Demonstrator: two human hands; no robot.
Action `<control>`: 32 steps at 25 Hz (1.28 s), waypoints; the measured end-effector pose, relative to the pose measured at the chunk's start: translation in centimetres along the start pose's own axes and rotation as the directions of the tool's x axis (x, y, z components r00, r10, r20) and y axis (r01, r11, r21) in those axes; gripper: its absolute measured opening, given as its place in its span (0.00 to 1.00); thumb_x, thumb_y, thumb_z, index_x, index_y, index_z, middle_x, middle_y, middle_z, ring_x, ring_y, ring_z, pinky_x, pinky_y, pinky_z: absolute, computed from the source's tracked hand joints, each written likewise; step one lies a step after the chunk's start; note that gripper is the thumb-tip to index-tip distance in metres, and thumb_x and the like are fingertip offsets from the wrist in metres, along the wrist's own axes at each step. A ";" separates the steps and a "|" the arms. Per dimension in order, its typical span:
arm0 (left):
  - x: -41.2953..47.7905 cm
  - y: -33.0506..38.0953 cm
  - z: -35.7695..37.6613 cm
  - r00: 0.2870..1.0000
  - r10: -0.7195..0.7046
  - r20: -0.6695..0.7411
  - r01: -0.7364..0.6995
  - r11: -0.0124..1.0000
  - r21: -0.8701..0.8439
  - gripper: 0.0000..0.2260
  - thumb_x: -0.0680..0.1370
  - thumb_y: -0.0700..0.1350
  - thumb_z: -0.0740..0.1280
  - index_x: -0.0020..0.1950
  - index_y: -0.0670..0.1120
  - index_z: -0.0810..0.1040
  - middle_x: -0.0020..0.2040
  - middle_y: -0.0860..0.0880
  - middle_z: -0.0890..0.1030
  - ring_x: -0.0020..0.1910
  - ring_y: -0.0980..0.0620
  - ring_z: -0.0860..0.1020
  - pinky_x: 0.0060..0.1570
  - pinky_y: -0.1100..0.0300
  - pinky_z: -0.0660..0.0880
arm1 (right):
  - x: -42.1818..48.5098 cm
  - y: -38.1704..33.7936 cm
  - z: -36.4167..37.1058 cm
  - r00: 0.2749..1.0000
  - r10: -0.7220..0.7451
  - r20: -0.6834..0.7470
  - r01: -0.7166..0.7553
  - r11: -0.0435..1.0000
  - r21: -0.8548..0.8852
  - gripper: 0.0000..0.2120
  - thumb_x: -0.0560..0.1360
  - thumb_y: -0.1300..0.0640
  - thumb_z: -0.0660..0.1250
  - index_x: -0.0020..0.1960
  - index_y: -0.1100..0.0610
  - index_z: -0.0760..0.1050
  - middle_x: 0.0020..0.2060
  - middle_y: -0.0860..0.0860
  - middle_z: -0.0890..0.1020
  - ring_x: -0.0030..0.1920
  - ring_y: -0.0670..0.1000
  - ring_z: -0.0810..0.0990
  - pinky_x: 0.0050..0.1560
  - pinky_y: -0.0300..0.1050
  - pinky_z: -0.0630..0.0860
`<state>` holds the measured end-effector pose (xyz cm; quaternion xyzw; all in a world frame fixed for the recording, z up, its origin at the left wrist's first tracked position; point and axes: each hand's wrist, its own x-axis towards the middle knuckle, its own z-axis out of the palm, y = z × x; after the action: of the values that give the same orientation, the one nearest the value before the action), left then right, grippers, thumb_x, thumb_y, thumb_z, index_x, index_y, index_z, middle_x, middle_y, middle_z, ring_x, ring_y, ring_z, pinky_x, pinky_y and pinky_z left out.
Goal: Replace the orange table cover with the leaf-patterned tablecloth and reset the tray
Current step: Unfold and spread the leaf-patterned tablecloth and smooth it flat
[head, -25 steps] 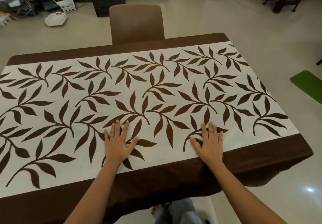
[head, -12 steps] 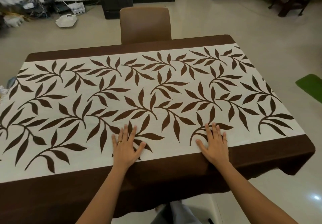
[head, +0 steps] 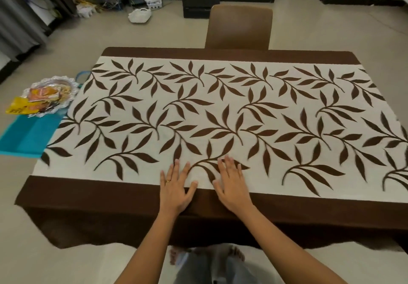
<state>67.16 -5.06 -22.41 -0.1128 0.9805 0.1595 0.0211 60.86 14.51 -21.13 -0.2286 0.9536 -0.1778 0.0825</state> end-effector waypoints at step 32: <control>-3.8 -36.3 -12.1 0.869 -0.477 -0.132 0.475 0.879 -0.044 0.36 0.74 0.68 0.39 0.78 0.53 0.54 0.79 0.45 0.54 0.78 0.43 0.51 0.73 0.45 0.40 | 7.2 -31.9 13.4 0.964 -0.246 0.099 0.254 0.963 -0.091 0.31 0.80 0.37 0.46 0.79 0.49 0.47 0.78 0.50 0.48 0.78 0.50 0.42 0.75 0.50 0.38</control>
<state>79.11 -41.61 -21.80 -0.3616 0.9208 0.1461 -0.0089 70.69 -19.43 -22.04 -0.3587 0.9204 -0.1275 0.0889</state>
